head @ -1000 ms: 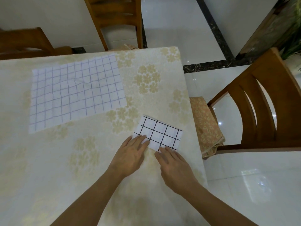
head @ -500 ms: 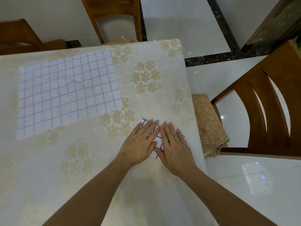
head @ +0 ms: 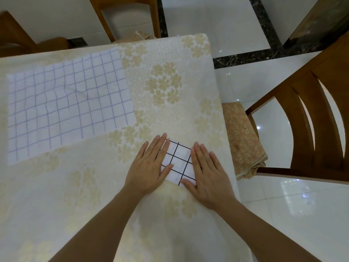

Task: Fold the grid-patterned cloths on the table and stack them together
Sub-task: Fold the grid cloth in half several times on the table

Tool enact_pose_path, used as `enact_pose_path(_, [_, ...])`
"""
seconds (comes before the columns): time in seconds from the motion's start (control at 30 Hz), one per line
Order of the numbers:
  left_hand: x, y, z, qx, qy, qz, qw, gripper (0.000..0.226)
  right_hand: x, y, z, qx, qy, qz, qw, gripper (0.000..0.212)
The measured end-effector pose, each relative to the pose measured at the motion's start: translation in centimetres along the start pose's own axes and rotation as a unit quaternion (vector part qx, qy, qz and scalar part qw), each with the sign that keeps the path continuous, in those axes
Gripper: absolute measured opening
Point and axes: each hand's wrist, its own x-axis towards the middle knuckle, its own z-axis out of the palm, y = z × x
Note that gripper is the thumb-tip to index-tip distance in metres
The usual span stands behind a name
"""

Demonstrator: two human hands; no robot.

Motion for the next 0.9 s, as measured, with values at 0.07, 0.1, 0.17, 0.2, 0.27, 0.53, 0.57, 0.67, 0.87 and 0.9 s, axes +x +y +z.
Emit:
enact_pose_path(0.07, [-0.1, 0.1, 0.0, 0.007, 0.0, -0.003, 1.0, 0.071, -0.8, 0.6, -0.1, -0.004, 0.007, 0.01, 1.0, 0.087])
enact_pose_path(0.1, [-0.1, 0.2, -0.1, 0.007, -0.001, -0.006, 1.0, 0.071, -1.2, 0.8, -0.2, -0.006, 0.009, 0.015, 1.0, 0.087])
enact_pose_path(0.17, [-0.1, 0.3, -0.2, 0.007, -0.01, -0.015, 1.0, 0.072, -1.7, 1.1, -0.4, -0.011, 0.009, 0.019, 1.0, 0.086])
enact_pose_path(0.2, [0.0, 0.3, -0.3, 0.006, -0.015, -0.019, 1.0, 0.072, -1.8, 1.1, -0.5, -0.014, 0.008, 0.02, 1.0, 0.086])
enact_pose_path(0.27, [0.0, 0.5, -0.5, 0.004, -0.022, -0.025, 0.999, 0.072, -1.8, 0.9, -0.6, -0.014, 0.009, 0.024, 1.0, 0.086])
enact_pose_path(0.53, [-1.6, 2.2, -2.1, -0.113, 0.071, -0.186, 0.973, 0.053, -3.1, -0.7, -3.0, 0.04, 0.123, 0.123, 0.984, 0.053])
enact_pose_path(0.57, [-1.6, 2.1, -2.2, -0.114, 0.084, -0.214, 0.966, 0.048, -3.3, -0.9, -3.5, 0.064, 0.129, 0.158, 0.977, 0.042])
enact_pose_path(0.67, [-1.1, 1.7, -3.0, -0.143, 0.078, -0.298, 0.94, 0.035, -3.7, -1.5, -4.4, 0.175, 0.083, 0.307, 0.932, 0.016])
enact_pose_path(0.87, [0.1, 2.0, -4.4, -0.217, 0.035, -0.358, 0.907, 0.034, -2.6, -2.9, -4.0, 0.268, 0.057, 0.432, 0.859, 0.021])
enact_pose_path(0.9, [0.3, 2.0, -4.5, -0.224, 0.035, -0.36, 0.905, 0.033, -2.2, -3.2, -3.9, 0.279, 0.054, 0.444, 0.849, 0.02])
